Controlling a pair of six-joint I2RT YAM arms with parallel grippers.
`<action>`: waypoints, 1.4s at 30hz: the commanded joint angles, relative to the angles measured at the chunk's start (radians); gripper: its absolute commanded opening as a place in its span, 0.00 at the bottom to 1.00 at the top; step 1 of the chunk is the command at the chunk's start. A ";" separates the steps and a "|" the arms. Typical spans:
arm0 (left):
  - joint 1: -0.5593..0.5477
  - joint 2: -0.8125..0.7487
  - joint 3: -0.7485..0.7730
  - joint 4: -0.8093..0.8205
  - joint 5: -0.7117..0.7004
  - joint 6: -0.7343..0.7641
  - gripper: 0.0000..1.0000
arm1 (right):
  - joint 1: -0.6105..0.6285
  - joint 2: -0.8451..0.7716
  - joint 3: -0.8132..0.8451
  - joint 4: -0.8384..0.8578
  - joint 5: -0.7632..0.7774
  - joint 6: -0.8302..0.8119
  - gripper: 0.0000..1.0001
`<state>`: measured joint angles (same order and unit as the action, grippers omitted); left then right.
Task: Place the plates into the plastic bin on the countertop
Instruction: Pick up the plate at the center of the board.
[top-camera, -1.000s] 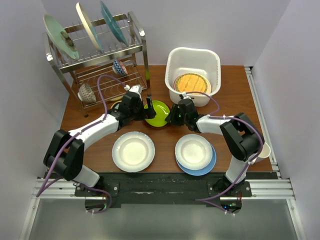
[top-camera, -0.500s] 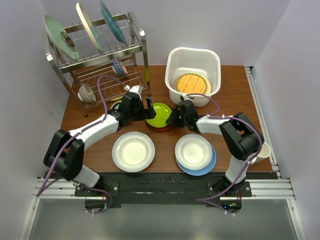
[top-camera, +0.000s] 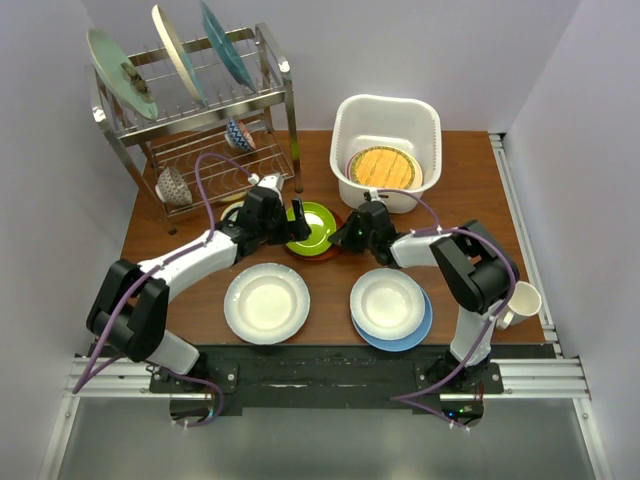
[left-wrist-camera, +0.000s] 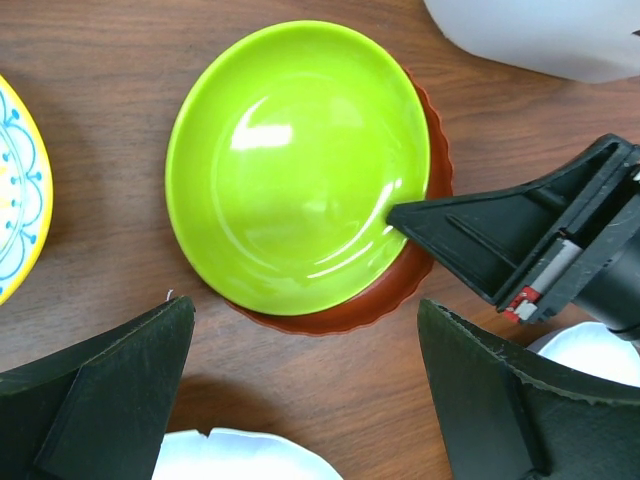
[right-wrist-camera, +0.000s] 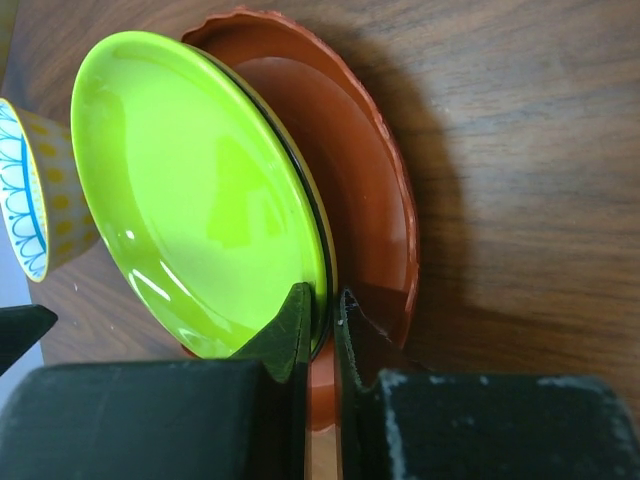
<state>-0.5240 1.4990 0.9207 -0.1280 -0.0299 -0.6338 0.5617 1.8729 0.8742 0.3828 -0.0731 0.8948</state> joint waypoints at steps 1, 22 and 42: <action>0.007 -0.043 -0.013 0.030 -0.013 0.020 0.98 | 0.010 -0.040 -0.052 -0.156 0.039 -0.063 0.00; 0.009 -0.301 -0.125 0.030 -0.103 -0.015 0.99 | 0.010 -0.241 -0.080 -0.217 0.047 -0.057 0.00; 0.009 -0.353 -0.166 0.011 -0.130 -0.026 0.99 | 0.007 -0.472 -0.060 -0.352 0.111 -0.085 0.00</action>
<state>-0.5236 1.1721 0.7593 -0.1379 -0.1356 -0.6464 0.5674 1.4467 0.7925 0.0174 0.0147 0.8173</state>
